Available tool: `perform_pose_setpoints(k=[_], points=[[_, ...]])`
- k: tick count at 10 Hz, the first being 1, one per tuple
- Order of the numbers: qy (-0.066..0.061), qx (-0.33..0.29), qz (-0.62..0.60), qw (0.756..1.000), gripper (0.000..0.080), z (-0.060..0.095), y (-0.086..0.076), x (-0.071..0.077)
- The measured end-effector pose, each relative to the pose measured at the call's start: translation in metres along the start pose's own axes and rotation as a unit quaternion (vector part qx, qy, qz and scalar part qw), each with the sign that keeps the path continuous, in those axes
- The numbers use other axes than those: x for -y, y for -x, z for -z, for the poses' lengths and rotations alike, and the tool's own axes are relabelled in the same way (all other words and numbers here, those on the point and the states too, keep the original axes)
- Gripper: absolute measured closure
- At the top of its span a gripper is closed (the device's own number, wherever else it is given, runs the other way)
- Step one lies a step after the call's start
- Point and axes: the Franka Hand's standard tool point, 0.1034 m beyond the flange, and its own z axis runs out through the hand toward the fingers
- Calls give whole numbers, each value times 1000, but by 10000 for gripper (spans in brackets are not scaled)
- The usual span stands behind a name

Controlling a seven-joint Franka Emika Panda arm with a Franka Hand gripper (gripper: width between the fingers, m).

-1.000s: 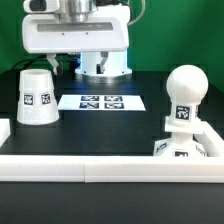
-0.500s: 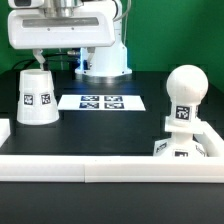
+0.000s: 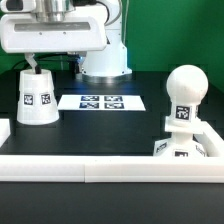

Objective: Assemble lamp

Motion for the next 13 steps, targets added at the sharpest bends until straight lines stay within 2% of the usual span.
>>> perform_pose_setpoints(k=[4, 6, 7, 8, 9, 10, 11, 12, 13], points=[[5, 7, 2, 1000, 101, -10, 3, -2], [6, 11, 4, 1000, 130, -14, 5, -3], [6, 11, 4, 1000, 311, -14, 5, -3], [6, 11, 4, 1000, 311, -14, 5, -3], [7, 11, 4, 1000, 493, -15, 5, -3], [7, 12, 4, 1000, 629, -15, 5, -3], [7, 12, 4, 1000, 629, -15, 5, -3], [7, 11, 5, 1000, 754, -14, 4, -2], [7, 11, 5, 1000, 754, -14, 4, -2]])
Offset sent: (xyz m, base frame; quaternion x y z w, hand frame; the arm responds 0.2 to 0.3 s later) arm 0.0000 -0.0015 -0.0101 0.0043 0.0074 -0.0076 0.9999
